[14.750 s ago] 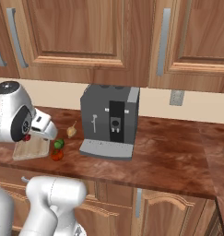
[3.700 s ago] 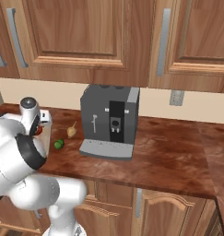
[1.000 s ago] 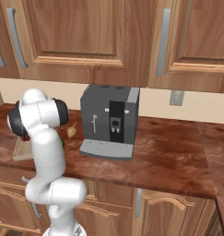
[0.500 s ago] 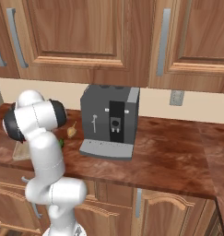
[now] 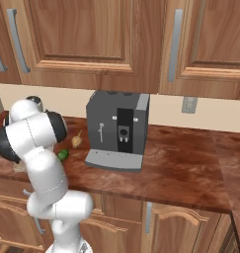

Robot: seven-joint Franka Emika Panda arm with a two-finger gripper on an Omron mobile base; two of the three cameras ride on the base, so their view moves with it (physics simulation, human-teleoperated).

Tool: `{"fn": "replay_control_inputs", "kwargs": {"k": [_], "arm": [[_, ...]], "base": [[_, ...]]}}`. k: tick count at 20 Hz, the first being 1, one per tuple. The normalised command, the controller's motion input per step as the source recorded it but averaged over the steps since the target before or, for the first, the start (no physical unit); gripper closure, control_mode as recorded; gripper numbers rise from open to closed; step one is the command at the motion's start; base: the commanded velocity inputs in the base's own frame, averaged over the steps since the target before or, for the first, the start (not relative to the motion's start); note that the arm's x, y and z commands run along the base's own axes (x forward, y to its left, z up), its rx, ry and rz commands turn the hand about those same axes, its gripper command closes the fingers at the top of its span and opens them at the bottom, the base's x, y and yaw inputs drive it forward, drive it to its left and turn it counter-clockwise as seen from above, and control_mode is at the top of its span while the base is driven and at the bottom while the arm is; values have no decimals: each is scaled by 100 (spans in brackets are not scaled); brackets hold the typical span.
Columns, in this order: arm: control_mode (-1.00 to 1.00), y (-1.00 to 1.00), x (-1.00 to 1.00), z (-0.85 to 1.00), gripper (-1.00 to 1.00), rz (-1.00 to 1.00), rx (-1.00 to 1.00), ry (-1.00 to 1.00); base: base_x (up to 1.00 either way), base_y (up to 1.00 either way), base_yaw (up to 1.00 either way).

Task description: Place the avocado, onion, tomato, and bell pepper on the cutting board.

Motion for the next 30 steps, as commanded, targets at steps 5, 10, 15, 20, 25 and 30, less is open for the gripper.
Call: {"fn": "replay_control_inputs", "kwargs": {"k": [5,10,15,20,25,30], "arm": [[-100,-4,-26,51,-100,0,0,-16],[-100,-8,-47,43,-100,0,0,-19],[-100,-28,-55,35,-100,0,0,-16],[-100,-54,-53,35,-100,-2,0,-6],[-100,-59,-49,45,-100,-6,0,-2],[-100,-49,-56,56,-100,-14,0,-2]], "base": [[0,0,0],[0,0,0],[0,0,0],[0,0,0],[0,0,0],[0,0,0]]}}
